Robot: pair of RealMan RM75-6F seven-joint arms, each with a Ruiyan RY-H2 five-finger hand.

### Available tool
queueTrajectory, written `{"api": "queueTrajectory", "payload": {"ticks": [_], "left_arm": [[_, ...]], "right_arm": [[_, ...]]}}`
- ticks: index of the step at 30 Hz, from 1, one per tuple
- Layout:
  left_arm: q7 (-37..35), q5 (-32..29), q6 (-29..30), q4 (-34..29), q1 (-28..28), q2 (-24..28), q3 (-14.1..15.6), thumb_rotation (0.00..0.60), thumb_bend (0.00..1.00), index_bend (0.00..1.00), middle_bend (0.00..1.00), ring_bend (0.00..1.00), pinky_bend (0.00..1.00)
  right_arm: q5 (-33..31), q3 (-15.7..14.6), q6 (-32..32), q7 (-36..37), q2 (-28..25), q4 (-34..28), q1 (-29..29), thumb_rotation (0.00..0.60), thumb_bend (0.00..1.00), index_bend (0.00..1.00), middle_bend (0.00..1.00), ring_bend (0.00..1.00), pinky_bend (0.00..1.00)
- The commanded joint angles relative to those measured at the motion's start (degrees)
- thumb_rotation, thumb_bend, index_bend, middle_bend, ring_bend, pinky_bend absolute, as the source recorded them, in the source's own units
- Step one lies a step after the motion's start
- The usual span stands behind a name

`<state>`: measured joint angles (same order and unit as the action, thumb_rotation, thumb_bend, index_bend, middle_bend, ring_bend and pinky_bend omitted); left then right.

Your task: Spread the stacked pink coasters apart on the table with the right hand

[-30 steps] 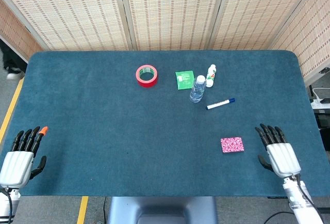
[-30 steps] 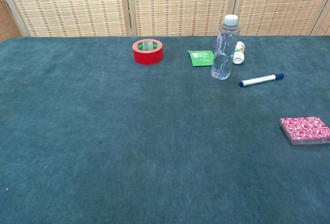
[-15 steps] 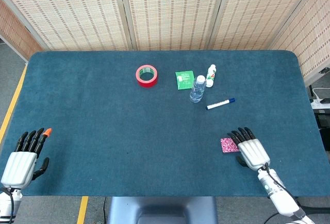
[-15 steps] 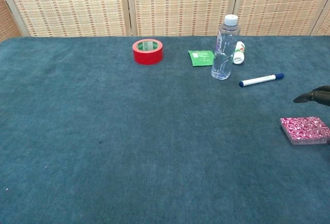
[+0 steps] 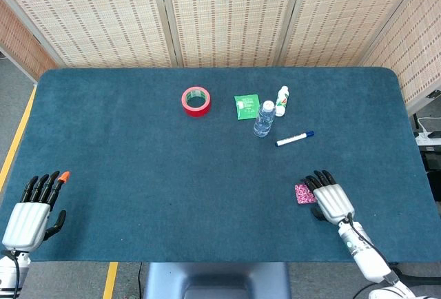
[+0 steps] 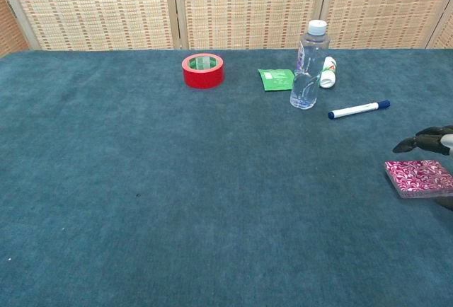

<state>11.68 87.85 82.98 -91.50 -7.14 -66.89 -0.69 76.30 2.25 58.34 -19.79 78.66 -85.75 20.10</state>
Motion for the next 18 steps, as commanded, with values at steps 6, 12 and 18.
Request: {"api": "queueTrajectory", "payload": {"ticks": [6, 12, 18], "left_arm": [[0.2, -0.3, -0.3, -0.1, -0.1, 0.0, 0.0, 0.600, 0.45, 0.00, 0.00, 0.00, 0.04], [0.3, -0.4, -0.6, -0.1, -0.2, 0.0, 0.1, 0.600, 0.45, 0.00, 0.00, 0.00, 0.04], [0.0, -0.6, -0.5, 0.0, -0.3, 0.0, -0.1, 0.600, 0.45, 0.00, 0.00, 0.00, 0.04]], "right_arm": [[-1.8, 0.0, -0.5, -1.5, 0.8, 0.9, 0.8, 0.600, 0.29, 0.18, 0.15, 0.00, 0.00], [-3.0, 0.0, -0.7, -1.8, 1.2, 1.3, 1.1, 0.600, 0.29, 0.18, 0.17, 0.00, 0.00], [-3.5, -0.2, -0.5, -2.3, 1.3, 1.0, 1.4, 0.600, 0.29, 0.19, 0.17, 0.01, 0.00]]}}
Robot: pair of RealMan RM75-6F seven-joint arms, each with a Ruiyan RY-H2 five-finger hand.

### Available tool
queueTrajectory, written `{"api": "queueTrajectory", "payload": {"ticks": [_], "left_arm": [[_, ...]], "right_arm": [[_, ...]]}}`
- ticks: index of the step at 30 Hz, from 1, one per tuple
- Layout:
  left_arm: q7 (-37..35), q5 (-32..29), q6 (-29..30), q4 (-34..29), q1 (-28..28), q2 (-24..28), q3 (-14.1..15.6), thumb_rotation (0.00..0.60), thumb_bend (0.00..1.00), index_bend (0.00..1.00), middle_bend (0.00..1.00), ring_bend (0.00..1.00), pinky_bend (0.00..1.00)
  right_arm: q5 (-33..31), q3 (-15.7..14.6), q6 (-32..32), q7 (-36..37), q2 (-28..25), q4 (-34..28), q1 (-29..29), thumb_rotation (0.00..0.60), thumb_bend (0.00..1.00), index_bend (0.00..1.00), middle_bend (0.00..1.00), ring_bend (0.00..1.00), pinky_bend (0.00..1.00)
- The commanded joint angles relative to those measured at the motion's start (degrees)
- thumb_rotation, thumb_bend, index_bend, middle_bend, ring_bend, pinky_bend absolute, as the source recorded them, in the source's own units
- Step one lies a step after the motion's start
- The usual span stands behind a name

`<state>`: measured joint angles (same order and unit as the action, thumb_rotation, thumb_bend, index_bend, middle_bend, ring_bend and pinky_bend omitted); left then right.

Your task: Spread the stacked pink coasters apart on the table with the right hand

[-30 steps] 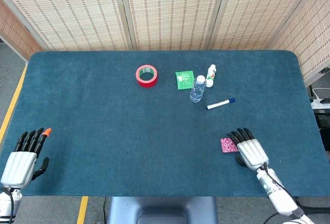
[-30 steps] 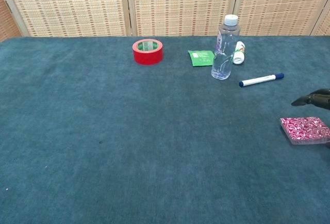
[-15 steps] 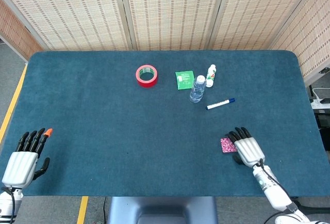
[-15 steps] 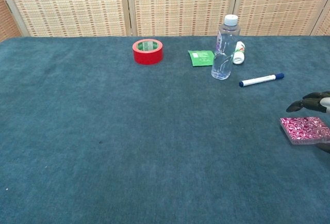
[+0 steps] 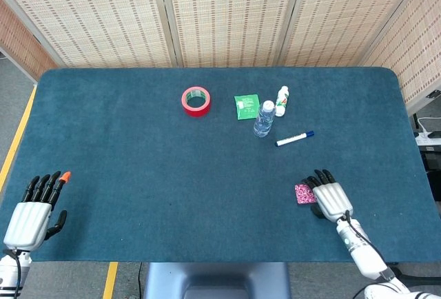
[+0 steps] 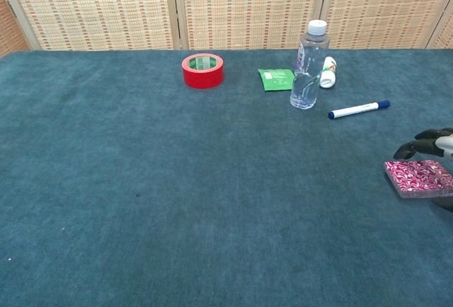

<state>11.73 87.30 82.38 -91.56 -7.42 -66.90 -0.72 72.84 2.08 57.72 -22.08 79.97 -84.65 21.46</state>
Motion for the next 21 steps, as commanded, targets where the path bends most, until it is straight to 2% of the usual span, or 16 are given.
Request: {"api": "queueTrajectory", "payload": {"ticks": [1, 21], "left_arm": [[-0.1, 0.0, 0.1, 0.1, 0.0, 0.0, 0.0, 0.600, 0.45, 0.00, 0.00, 0.00, 0.04], [0.1, -0.1, -0.3, 0.1, -0.2, -0.1, 0.1, 0.600, 0.45, 0.00, 0.00, 0.00, 0.04]], "right_arm": [[-0.1, -0.1, 0.2, -0.1, 0.0, -0.2, 0.1, 0.600, 0.29, 0.19, 0.17, 0.01, 0.00], [-2.8, -0.3, 0.9, -3.7, 0.1, -1.2, 0.8, 0.600, 0.29, 0.22, 0.20, 0.03, 0.00]]}}
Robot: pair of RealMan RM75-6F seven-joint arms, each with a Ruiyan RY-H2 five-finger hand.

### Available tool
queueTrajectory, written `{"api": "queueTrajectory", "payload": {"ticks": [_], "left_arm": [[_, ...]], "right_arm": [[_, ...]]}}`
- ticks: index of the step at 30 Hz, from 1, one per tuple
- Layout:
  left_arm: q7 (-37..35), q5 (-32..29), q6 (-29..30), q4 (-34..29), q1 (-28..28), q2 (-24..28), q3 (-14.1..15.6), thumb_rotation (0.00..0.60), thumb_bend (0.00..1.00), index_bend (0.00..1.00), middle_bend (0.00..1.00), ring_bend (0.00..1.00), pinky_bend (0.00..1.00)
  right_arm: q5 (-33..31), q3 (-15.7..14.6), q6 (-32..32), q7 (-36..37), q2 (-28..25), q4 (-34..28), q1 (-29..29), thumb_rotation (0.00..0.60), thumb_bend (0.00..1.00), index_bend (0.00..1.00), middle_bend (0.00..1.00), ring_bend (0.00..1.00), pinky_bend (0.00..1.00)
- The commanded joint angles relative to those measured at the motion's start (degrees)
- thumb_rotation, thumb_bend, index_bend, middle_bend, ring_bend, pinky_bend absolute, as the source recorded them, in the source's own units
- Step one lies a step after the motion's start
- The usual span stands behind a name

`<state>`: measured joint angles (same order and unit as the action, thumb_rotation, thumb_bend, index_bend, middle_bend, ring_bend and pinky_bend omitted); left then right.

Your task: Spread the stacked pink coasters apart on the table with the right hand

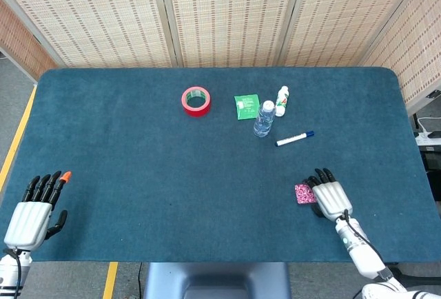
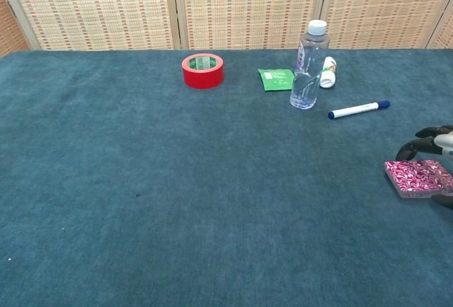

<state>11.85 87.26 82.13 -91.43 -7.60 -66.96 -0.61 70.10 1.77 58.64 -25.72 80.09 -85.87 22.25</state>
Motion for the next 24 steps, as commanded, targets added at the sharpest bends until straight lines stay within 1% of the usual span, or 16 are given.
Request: {"api": "queueTrajectory", "payload": {"ticks": [1, 7, 24], "left_arm": [[0.0, -0.1, -0.1, 0.0, 0.0, 0.0, 0.0, 0.600, 0.45, 0.00, 0.00, 0.00, 0.04], [0.2, -0.3, -0.3, 0.0, -0.1, 0.0, 0.0, 0.600, 0.45, 0.00, 0.00, 0.00, 0.04], [0.9, -0.1, -0.6, -0.3, -0.2, -0.1, 0.3, 0.600, 0.45, 0.00, 0.00, 0.00, 0.04]], "right_arm": [[-0.1, 0.0, 0.0, -0.1, 0.0, 0.0, 0.1, 0.600, 0.29, 0.22, 0.20, 0.03, 0.00], [-0.7, -0.1, 0.1, -0.3, 0.4, 0.3, 0.3, 0.600, 0.29, 0.24, 0.24, 0.07, 0.00], [-1.0, -0.3, 0.8, -0.3, 1.4, 0.9, 0.7, 0.600, 0.29, 0.28, 0.27, 0.13, 0.00]]}}
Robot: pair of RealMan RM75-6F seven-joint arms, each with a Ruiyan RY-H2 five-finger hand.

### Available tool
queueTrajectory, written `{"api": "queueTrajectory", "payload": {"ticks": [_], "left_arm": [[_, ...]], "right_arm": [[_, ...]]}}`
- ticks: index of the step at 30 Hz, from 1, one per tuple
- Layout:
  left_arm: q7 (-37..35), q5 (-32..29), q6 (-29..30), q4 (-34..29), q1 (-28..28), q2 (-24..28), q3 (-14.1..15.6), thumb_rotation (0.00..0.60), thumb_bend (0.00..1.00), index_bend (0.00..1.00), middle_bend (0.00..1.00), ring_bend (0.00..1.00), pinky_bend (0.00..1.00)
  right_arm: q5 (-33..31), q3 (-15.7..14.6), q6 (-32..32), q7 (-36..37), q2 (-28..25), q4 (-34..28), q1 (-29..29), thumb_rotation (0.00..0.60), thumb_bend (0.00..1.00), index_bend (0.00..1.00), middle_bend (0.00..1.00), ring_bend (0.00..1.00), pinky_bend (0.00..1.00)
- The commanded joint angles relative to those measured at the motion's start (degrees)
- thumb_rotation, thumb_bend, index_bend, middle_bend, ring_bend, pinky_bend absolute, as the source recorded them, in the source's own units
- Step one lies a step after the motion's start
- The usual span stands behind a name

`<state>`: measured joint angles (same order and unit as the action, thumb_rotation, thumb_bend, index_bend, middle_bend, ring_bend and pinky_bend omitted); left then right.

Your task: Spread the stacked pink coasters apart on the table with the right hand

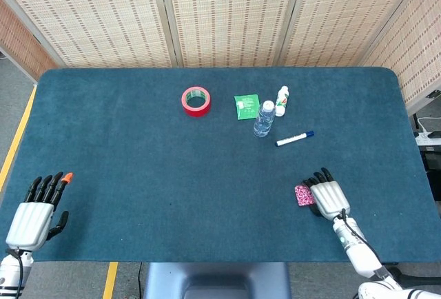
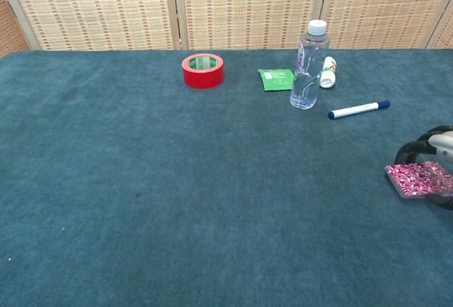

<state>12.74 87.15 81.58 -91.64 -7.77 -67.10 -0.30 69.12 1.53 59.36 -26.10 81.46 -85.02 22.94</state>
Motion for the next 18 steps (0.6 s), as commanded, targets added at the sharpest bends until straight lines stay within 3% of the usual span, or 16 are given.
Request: {"api": "queueTrajectory", "payload": {"ticks": [1, 18], "left_arm": [[0.1, -0.1, -0.2, -0.1, -0.1, 0.0, 0.0, 0.600, 0.45, 0.00, 0.00, 0.00, 0.04], [0.5, -0.4, -0.4, -0.1, -0.2, 0.0, 0.0, 0.600, 0.45, 0.00, 0.00, 0.00, 0.04]], "right_arm": [[0.0, -0.1, 0.1, 0.0, 0.1, 0.2, 0.0, 0.600, 0.29, 0.28, 0.27, 0.13, 0.00], [-0.1, 0.1, 1.2, 0.0, 1.1, 1.0, 0.0, 0.600, 0.29, 0.45, 0.37, 0.17, 0.00]]}}
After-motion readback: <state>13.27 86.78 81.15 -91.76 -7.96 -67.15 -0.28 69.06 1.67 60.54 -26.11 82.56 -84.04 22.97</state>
